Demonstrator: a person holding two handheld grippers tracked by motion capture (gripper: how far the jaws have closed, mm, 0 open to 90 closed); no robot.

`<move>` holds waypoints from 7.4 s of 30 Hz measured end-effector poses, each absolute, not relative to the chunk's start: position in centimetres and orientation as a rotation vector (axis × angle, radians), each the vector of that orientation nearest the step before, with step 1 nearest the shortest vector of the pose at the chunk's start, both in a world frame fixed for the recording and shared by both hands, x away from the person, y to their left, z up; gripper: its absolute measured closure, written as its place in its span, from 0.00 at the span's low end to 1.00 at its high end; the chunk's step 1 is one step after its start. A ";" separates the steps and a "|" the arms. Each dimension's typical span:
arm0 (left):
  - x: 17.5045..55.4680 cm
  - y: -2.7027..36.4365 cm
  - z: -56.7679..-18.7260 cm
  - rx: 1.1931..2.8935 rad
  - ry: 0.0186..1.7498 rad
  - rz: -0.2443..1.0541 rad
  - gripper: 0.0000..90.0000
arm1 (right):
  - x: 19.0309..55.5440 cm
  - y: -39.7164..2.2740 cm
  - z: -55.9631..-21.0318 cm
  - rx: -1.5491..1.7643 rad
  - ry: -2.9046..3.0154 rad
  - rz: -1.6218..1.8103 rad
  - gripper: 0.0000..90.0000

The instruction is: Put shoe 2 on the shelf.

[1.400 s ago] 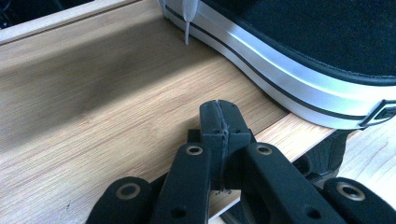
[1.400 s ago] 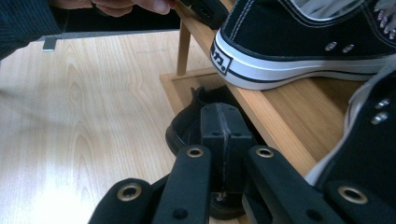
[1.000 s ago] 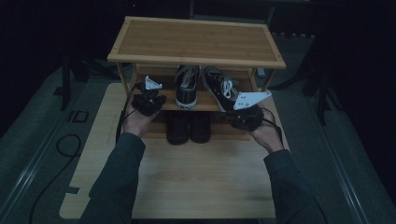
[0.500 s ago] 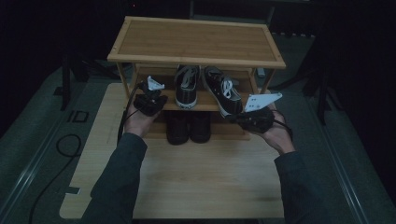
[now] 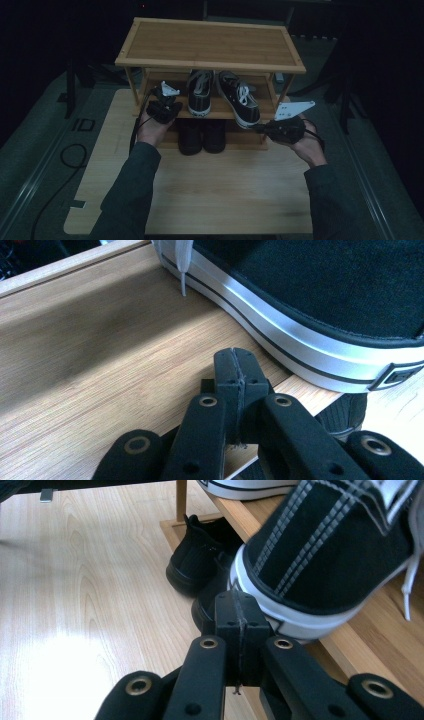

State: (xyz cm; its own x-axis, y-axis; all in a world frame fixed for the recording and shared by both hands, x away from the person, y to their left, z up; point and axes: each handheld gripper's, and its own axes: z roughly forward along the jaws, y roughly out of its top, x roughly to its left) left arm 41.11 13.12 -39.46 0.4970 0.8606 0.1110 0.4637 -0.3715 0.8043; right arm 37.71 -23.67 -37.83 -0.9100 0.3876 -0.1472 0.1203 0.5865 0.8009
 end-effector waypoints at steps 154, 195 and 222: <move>41.2 12.2 -39.5 2.019 1.041 0.659 1.00 | 40.5 -19.0 -39.7 0.429 2.434 1.315 0.99; 40.9 9.9 -38.8 2.083 0.986 0.674 1.00 | 40.5 -20.7 -42.0 0.510 2.463 1.282 0.99; 38.6 14.4 -38.3 2.028 0.995 0.711 0.97 | 40.7 -21.7 -43.9 0.575 2.492 1.247 0.99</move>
